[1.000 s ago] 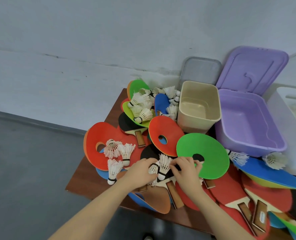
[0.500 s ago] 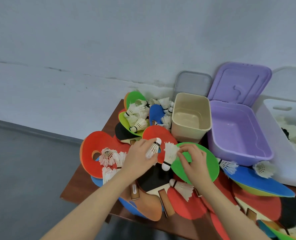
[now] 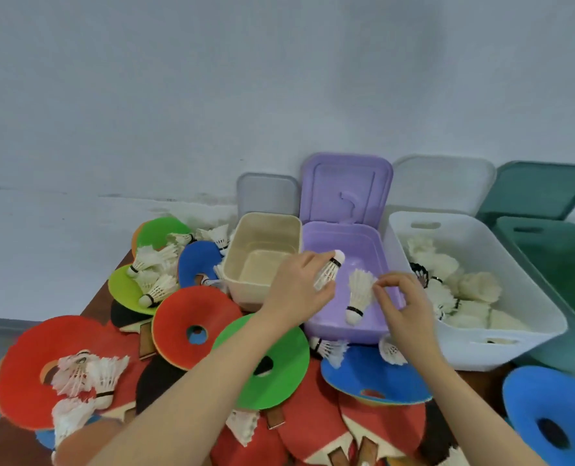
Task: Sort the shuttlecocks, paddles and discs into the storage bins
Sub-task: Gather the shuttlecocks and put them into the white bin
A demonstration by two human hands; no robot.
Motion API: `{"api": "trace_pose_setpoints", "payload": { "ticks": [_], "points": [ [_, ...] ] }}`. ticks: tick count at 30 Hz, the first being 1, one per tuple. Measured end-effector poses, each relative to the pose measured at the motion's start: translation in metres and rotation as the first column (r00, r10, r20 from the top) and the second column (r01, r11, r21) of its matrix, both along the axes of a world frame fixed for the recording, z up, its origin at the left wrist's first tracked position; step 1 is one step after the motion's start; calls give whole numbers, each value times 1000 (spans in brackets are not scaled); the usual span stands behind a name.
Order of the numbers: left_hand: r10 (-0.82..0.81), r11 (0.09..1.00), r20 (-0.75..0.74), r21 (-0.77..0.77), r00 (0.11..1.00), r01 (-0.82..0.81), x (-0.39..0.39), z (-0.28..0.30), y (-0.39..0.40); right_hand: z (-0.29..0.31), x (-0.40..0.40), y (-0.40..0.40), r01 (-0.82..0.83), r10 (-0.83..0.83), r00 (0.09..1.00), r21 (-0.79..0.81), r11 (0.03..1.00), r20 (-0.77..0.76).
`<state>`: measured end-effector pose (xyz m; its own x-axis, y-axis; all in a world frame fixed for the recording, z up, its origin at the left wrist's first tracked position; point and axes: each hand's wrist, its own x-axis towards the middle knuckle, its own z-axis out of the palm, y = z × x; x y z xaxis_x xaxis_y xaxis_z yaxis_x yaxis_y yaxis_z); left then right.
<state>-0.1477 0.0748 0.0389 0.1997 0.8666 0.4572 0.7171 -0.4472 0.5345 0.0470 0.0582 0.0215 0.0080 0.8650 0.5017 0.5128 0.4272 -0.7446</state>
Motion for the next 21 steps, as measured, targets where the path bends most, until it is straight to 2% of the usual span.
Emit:
{"api": "trace_pose_setpoints", "payload": {
  "ticks": [4, 9, 15, 19, 21],
  "points": [
    [-30, 1000, -22, -1, 999, 29, 67, 2, 31, 7, 69, 28, 85, -88, 995, 73, 994, 45],
    [-27, 989, 30, -143, 999, 31, 143, 4, 58, -1, 134, 54, 231, -237, 964, 69, 971, 118],
    [-46, 967, -23, -251, 999, 39, 208, 2, 92, -10, 181, 88, 339, -315, 920, -70, 938, 235],
    [-26, 945, -64, -328, 998, 4, 220, -5, 107, -13, 190, 100, 377, -333, 913, -176, 909, 234],
    [-16, 953, -112, -303, 994, -19, 216, -8, 107, -16, 190, 103, 360, -296, 913, -212, 909, 279]
  ]
}}
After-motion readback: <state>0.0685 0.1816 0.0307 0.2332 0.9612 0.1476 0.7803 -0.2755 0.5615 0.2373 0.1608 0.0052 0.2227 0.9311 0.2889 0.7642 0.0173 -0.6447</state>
